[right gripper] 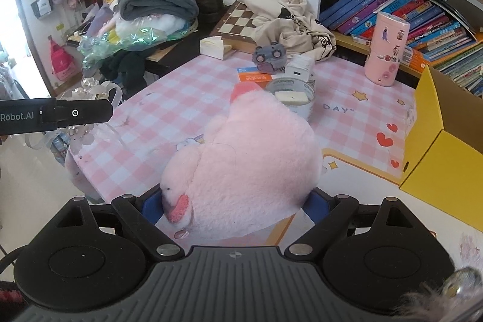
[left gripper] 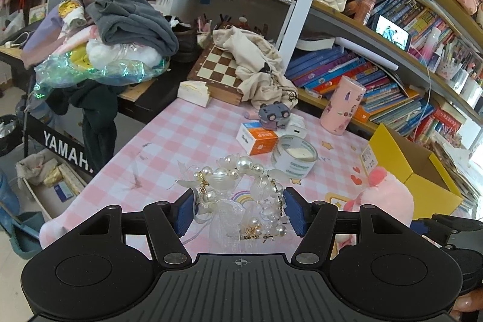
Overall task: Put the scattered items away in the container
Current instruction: 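Lift the pig with the right gripper while the left gripper lifts the pearl clip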
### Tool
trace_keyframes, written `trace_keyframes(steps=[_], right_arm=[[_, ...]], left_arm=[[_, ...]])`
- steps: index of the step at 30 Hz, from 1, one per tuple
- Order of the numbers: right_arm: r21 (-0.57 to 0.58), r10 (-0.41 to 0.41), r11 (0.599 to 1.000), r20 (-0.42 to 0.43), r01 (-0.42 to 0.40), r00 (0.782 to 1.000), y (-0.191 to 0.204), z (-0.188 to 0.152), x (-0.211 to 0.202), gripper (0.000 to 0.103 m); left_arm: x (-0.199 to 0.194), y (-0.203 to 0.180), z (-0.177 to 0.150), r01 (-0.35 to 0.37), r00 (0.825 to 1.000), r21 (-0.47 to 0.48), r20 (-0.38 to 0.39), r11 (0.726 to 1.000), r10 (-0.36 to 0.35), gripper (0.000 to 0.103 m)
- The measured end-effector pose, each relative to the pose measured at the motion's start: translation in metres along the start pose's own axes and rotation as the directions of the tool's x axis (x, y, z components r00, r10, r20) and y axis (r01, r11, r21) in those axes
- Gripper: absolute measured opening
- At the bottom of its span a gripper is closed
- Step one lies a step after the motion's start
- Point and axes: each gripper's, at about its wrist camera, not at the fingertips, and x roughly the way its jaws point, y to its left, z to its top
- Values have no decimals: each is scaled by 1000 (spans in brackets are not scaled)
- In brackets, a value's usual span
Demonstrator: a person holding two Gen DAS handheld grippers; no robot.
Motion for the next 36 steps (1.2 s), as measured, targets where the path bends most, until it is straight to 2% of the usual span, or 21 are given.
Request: trace_keyframes(steps=[10,18,26,36], right_arm=[[69,-52,996,-9,53,999,-18,-17,-13,90],[156,-128,979,-15,129,992,-44,-37,-32,90],[252,-201,946,-38,204,979,-69,-60,-49,90],[333,-257,906,-61,262,964,-92,-77,-63,90]], left_arm=[[10,-21,-5,73,996,43,-46,996,-71,61],[23,-52,-10,156,985,107,-91,982,-147,61],[39,-88,-16,247,962,171,-158,954,-221,61],[52,-122,-22,324,937,236,-218,916,-275,61]])
